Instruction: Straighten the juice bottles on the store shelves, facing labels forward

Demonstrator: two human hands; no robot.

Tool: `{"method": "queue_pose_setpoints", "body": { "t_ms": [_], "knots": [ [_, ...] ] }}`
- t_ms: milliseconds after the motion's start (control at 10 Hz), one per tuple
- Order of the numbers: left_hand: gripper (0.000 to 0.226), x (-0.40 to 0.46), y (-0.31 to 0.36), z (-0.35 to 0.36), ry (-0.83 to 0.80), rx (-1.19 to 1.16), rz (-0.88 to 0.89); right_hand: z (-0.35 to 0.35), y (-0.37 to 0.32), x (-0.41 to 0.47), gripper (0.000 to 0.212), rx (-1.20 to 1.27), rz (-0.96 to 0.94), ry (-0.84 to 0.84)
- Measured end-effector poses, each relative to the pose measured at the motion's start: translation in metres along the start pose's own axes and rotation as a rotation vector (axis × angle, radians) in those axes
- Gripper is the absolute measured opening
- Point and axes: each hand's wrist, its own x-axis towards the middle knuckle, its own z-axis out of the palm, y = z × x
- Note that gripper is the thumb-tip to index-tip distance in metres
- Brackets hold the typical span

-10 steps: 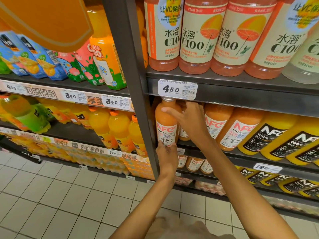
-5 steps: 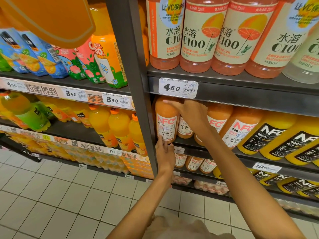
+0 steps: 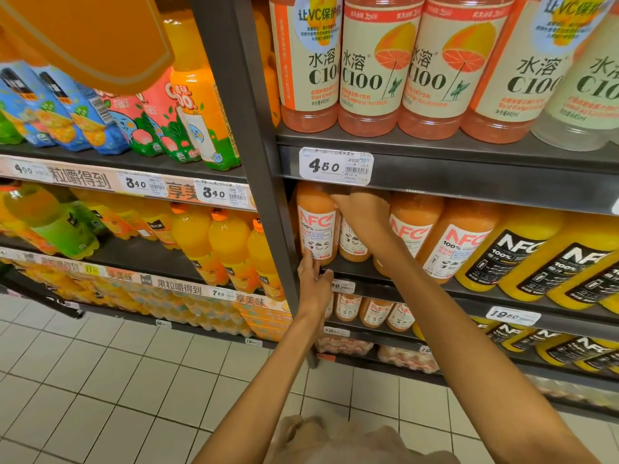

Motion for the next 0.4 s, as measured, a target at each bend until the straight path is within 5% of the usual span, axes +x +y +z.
{"method": "queue_pose_setpoints", "body": {
  "t_ms": [100,200,300,400],
  "knots": [
    [0.068,0.001,0.004,-0.001,-0.014,-0.019,-0.027,-0.008,-0.004,-0.001,0.041,0.013,0.072,0.012],
    [0.061,-0.004,0.006,-0.005,-0.002,-0.016,-0.023,-0.013,-0.001,-0.014,0.044,0.002,-0.018,0.061],
    [0.048,-0.011,0.014,-0.007,0.024,-0.014,-0.016,-0.023,0.012,-0.044,0.024,0.084,-0.269,0.119],
    [0.032,-0.049,0.015,-0.021,0.032,0.012,0.076,-0.034,0.063,-0.096,0.032,0.088,-0.333,0.090]
  ]
}}
